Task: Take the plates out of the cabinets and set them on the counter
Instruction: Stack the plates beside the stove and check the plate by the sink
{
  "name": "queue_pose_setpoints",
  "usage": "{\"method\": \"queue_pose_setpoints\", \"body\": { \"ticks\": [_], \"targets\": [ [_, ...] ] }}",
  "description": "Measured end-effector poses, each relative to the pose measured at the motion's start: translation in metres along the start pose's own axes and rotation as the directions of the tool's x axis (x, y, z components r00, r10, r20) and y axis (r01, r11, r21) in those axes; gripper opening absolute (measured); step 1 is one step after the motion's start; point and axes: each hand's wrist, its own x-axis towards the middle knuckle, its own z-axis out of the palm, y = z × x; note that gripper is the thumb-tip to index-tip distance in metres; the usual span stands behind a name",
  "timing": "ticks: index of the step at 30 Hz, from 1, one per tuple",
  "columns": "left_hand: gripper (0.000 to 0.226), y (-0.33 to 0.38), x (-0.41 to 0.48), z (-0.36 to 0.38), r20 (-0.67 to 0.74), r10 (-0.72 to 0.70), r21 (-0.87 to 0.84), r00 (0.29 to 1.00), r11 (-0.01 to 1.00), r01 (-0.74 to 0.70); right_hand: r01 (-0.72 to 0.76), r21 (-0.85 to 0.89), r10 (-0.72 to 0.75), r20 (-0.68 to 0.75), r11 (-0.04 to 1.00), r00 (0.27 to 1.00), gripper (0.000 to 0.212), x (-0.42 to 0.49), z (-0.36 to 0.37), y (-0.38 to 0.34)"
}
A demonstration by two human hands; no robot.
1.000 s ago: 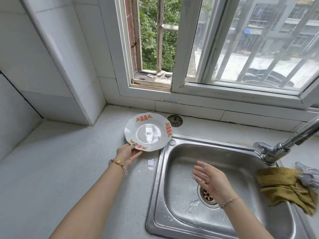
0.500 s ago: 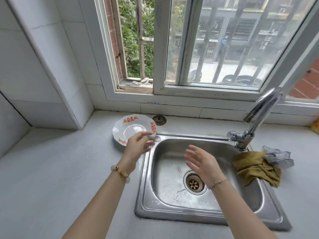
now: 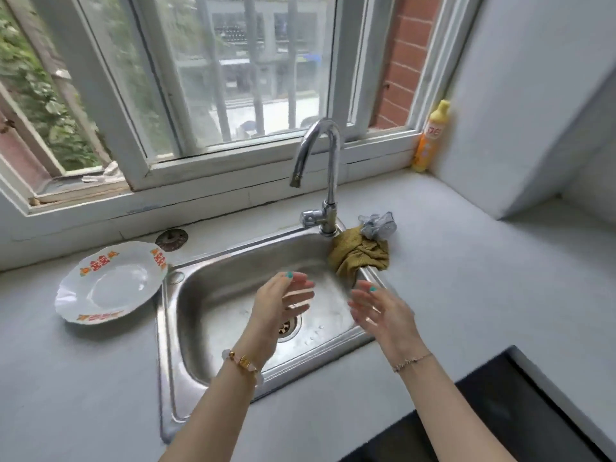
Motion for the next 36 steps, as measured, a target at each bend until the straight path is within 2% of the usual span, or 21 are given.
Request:
{"method": "queue_pose_setpoints", "body": {
  "ticks": [3,6,12,16,24,36],
  "targets": [
    [0.025,-0.021,0.002,0.045,0.113,-0.094,0.014,0.989,0.996,0.093,0.013,0.048,-0.006,-0.144,0.999,0.99,0.019,-0.021,-0.051,-0.004],
    [0.023,-0.039,-0.004,0.104,0.247,-0.178,0.077,0.953,0.984,0.164,0.074,0.094,-0.041,-0.312,0.993,0.949,0.019,-0.05,-0.112,-0.008],
    [0.023,-0.061,-0.044,0.201,0.447,-0.226,0.189,0.866,0.97,0.156,0.235,0.218,-0.089,-0.527,0.947,0.845,0.019,-0.107,-0.207,-0.022],
    [0.023,-0.074,-0.069,0.245,0.538,-0.241,0.196,0.807,0.968,0.159,0.311,0.261,-0.104,-0.589,0.914,0.801,0.017,-0.142,-0.255,-0.032],
    [0.025,-0.122,-0.15,0.339,0.625,-0.285,0.255,0.727,0.954,0.154,0.397,0.301,-0.091,-0.688,0.867,0.72,0.014,-0.228,-0.358,-0.046],
    [0.023,-0.166,-0.241,0.431,0.702,-0.303,0.267,0.644,0.951,0.157,0.471,0.232,-0.151,-0.752,0.851,0.642,0.023,-0.324,-0.459,-0.041]
  ]
}}
